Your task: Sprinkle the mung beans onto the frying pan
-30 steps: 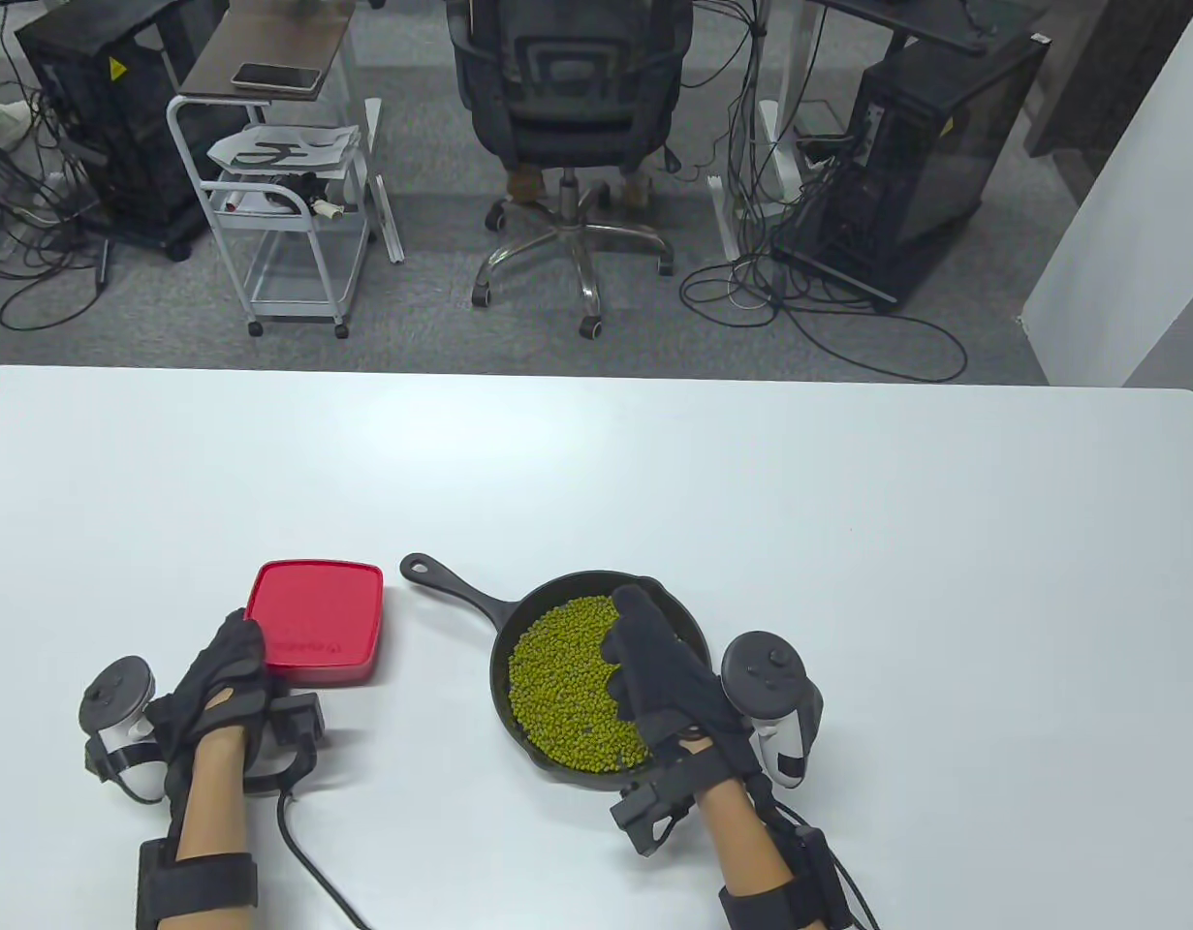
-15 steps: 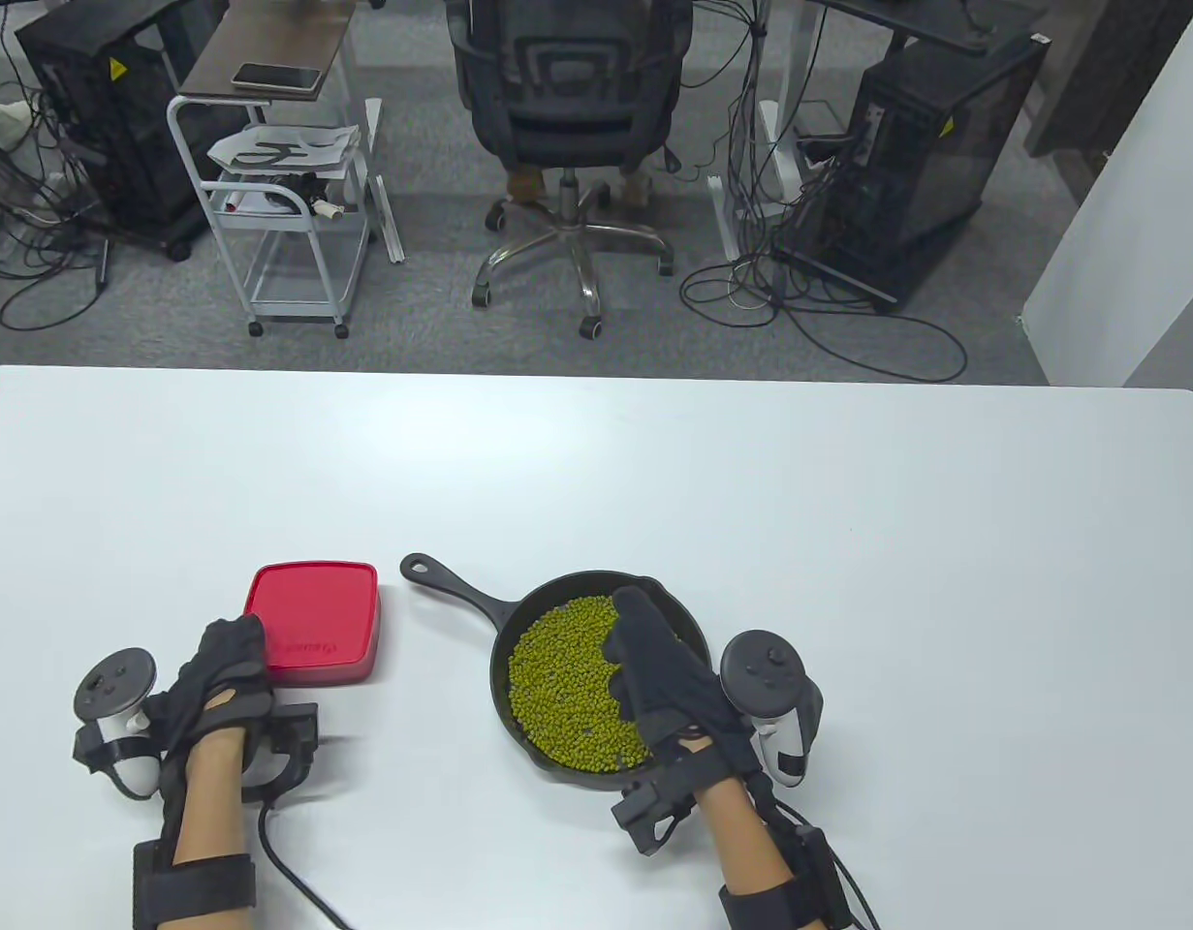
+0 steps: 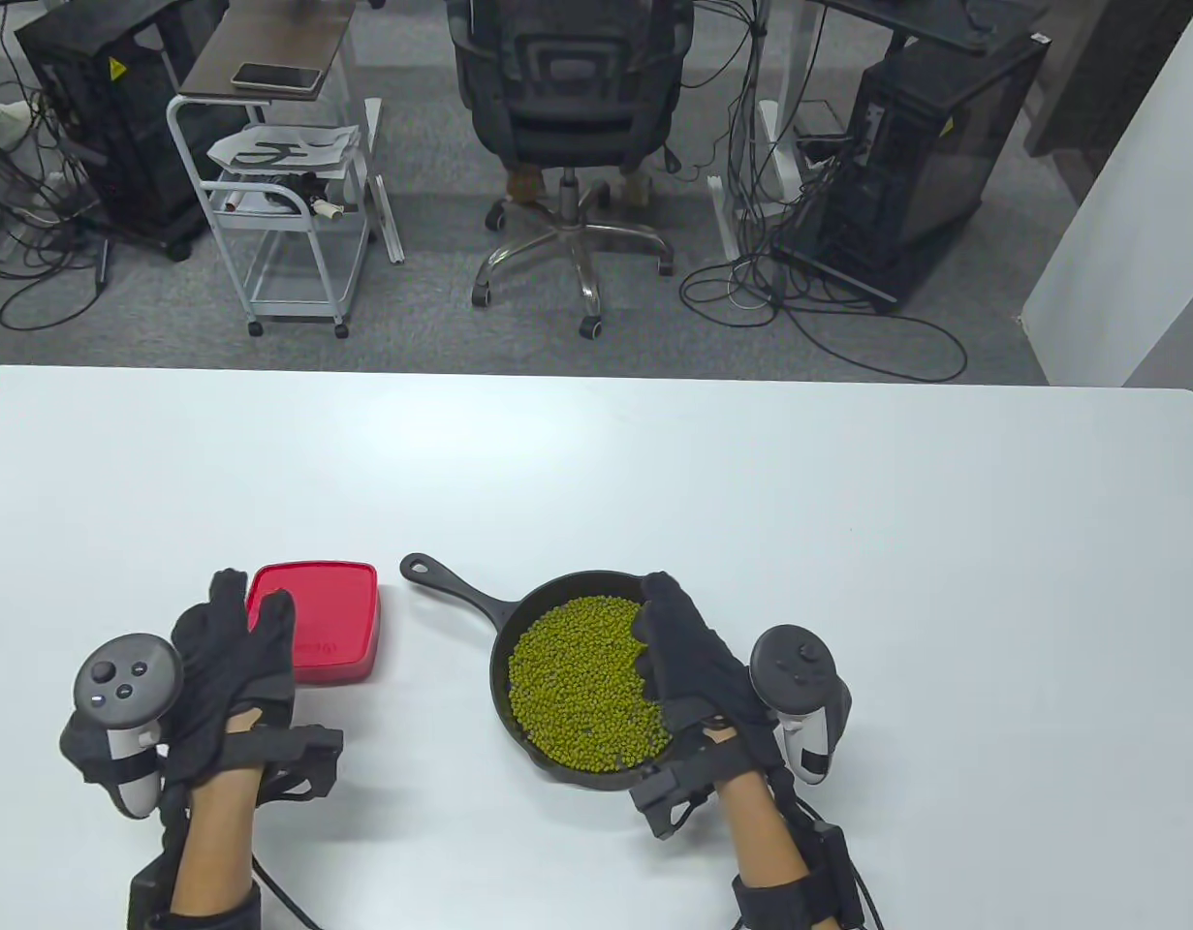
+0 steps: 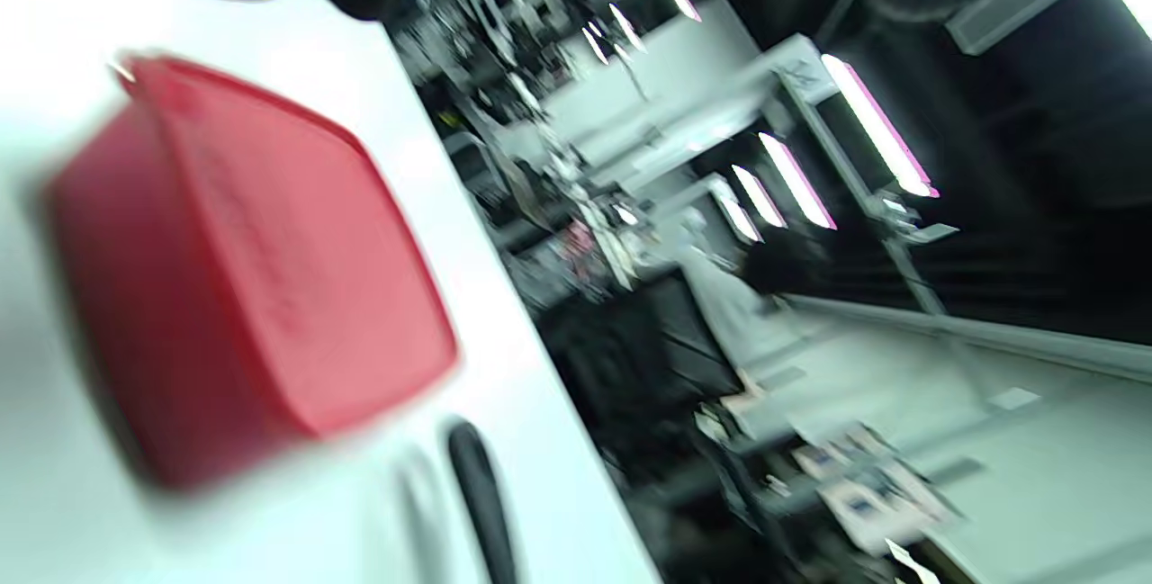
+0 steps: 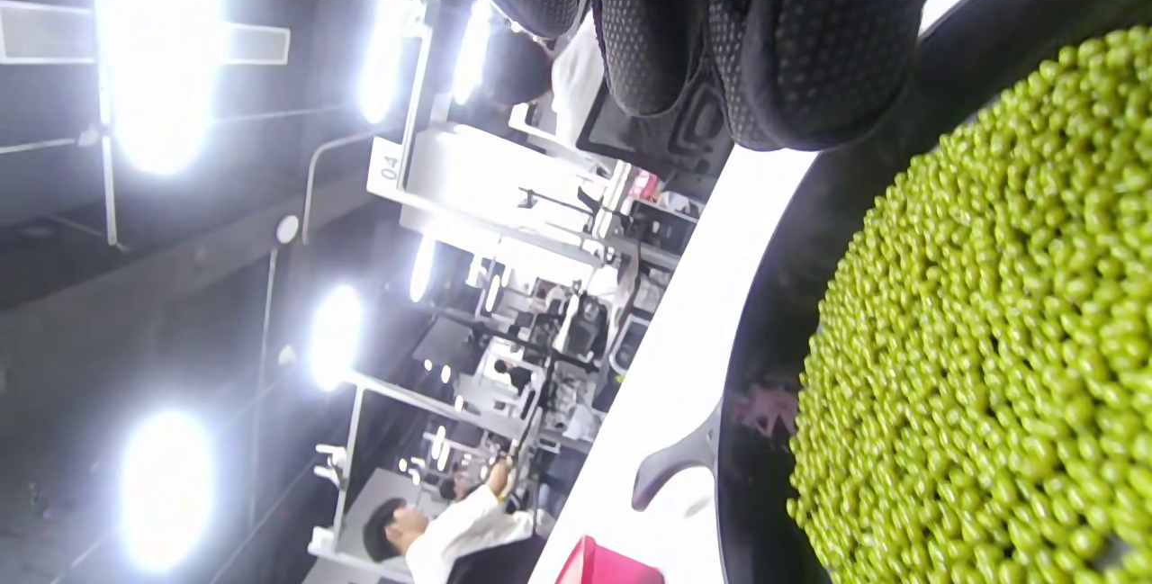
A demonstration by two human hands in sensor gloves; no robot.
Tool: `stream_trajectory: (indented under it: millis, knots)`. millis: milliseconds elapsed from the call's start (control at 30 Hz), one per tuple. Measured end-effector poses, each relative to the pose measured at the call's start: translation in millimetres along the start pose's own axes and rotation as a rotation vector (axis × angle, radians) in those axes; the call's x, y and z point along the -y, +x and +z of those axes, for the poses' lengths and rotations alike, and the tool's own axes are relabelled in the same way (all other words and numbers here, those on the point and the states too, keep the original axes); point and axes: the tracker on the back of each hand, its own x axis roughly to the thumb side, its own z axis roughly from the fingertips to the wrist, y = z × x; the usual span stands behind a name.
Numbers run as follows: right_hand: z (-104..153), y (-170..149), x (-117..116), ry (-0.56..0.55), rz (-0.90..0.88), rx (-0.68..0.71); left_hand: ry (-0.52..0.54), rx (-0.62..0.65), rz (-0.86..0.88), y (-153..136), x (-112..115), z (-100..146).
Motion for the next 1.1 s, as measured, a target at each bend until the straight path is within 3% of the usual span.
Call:
stream_trajectory:
  millis: [133, 300, 367, 467, 567, 667, 1100]
  knots:
    - [3.5, 7.1, 6.7, -0.045, 0.042, 0.041, -0.181, 0.123, 0.077, 29.4, 35.8, 9.0]
    - [8.1, 15.4, 7.5, -0.121, 0.164, 0.133, -0.288, 0.312, 0.032, 42.7, 76.5, 10.4]
    - [9.9, 18.2, 4.7, -0.17, 0.233, 0.186, -0.286, 0.368, -0.062, 42.2, 87.7, 11.5]
    - [10.4, 23.2, -4.2, -0.152, 0.424, 0.314, -0.206, 0.454, -0.303, 35.9, 100.0, 13.6]
    - [12.7, 25.1, -16.8, -0.164, 0.675, 0.386, -0.152, 0.466, -0.494, 28.0, 105.7, 12.1]
    - [13.5, 22.8, -30.5, -0.135, 0.901, 0.422, -0.169, 0.458, -0.532, 19.9, 108.4, 9.1]
    - [9.8, 15.8, -35.7, -0.095, 0.967, 0.384, -0.172, 0.456, -0.524, 15.0, 108.6, 6.4]
